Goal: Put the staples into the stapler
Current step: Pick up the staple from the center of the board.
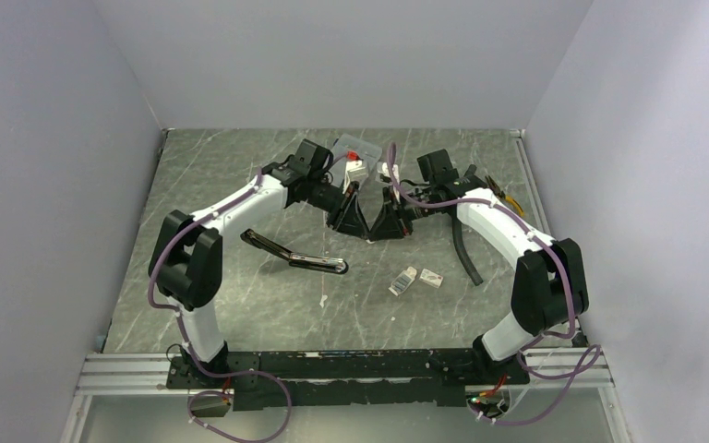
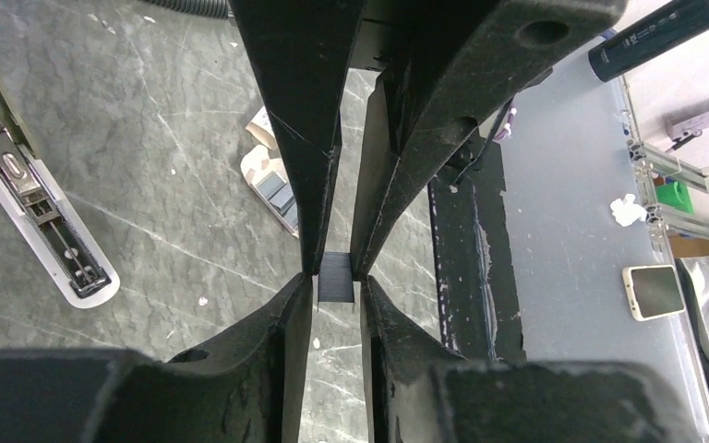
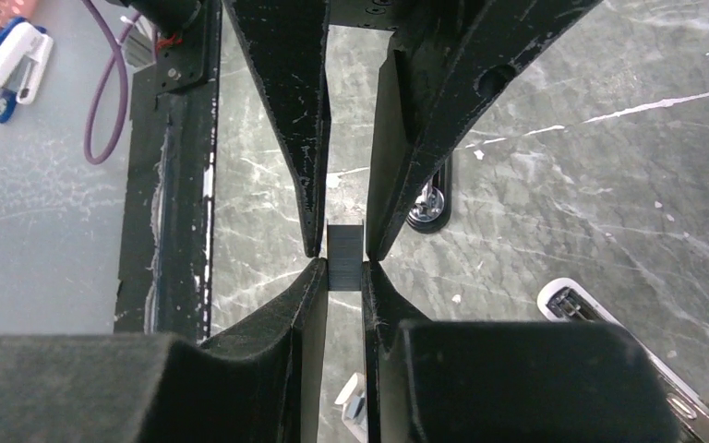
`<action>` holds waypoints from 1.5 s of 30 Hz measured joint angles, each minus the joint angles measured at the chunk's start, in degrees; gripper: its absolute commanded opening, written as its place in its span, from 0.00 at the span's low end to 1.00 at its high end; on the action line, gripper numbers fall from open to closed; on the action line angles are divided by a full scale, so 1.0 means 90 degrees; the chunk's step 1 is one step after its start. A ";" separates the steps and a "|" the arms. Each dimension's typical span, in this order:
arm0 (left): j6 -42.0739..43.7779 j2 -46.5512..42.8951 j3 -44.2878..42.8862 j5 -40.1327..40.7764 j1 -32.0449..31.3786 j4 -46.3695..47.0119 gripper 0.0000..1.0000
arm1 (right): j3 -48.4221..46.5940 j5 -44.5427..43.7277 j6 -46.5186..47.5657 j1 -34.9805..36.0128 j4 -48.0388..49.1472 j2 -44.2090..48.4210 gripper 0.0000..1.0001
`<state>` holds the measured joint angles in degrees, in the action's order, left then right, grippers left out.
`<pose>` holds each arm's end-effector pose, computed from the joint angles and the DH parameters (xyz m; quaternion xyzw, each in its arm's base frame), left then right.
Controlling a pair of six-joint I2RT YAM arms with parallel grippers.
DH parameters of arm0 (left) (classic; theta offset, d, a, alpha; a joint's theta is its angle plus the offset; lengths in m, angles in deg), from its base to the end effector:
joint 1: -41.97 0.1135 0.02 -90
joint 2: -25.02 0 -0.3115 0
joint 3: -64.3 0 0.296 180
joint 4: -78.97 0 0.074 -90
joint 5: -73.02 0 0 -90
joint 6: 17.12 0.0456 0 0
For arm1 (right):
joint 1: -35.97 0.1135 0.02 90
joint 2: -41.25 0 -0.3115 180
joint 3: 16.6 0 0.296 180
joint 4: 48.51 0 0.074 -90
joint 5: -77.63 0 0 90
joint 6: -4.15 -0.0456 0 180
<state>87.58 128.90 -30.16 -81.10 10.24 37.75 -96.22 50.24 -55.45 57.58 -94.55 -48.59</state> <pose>0.3580 -0.2696 0.2949 0.4788 0.6629 -0.5366 0.2083 0.3227 0.1714 0.2935 -0.4940 0.6688 0.4768 0.2853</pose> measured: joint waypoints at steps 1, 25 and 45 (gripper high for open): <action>0.0027 0.0000 -0.0005 0.0017 -0.0005 -0.0012 0.37 | -0.0019 -0.0027 0.0053 0.0000 -0.0034 0.0000 0.06; 0.0187 -0.0848 0.0471 0.0464 0.1722 -0.0017 0.57 | 0.0231 -0.2013 0.0510 0.0634 0.0109 0.0197 0.04; -0.0957 -0.1547 -0.0180 0.2278 0.4328 -0.0272 0.69 | -0.2042 -0.4758 -0.0170 0.2834 0.0440 -0.2283 0.02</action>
<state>78.97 114.97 -31.77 -60.59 49.19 35.31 -114.60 7.42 -56.98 83.09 -90.60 -69.14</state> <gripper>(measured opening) 0.685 0.200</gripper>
